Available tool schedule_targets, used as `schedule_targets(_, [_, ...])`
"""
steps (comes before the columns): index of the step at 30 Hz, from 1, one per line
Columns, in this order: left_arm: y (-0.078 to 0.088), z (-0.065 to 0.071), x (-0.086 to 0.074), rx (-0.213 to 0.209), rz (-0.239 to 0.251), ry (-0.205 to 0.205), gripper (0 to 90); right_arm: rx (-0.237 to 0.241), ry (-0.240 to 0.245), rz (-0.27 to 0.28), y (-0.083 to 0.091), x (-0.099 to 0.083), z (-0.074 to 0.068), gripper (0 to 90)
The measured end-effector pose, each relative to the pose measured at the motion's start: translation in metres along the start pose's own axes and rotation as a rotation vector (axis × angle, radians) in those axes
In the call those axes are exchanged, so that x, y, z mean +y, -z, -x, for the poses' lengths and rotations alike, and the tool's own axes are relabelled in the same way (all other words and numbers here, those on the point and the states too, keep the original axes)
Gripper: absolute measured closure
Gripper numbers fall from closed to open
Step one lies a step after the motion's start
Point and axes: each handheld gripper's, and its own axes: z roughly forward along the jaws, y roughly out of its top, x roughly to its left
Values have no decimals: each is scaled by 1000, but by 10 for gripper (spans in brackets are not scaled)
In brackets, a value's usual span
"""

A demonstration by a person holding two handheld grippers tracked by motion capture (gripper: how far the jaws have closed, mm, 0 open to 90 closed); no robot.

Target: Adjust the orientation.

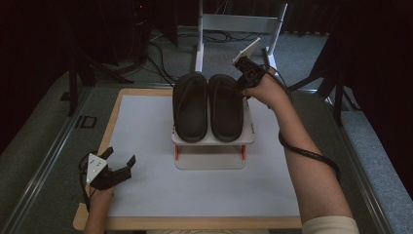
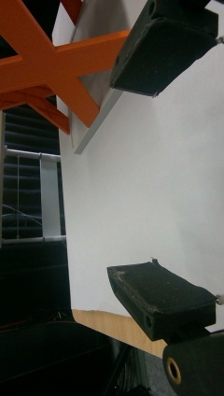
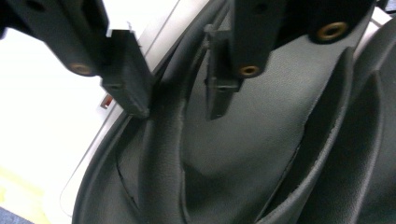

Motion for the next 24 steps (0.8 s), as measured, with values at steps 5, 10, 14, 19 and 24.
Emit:
schedule_targets(5, [0, 0, 0, 0, -1, 0, 96, 15, 22, 24, 4, -2, 0, 500])
schedule_targets(10, [0, 0, 0, 1, -2, 0, 96, 51, 0, 75, 13, -6, 4, 402])
schedule_targets(14, [0, 0, 0, 2, -1, 0, 96, 70, -6, 95, 18, -9, 6, 349])
schedule_targets(19, [0, 0, 0, 1, 0, 1, 96, 83, 1, 142, 26, -15, 11, 289])
schedule_targets(24, [0, 0, 0, 0, -2, 2, 96, 74, 10, 181, 30, -24, 17, 259])
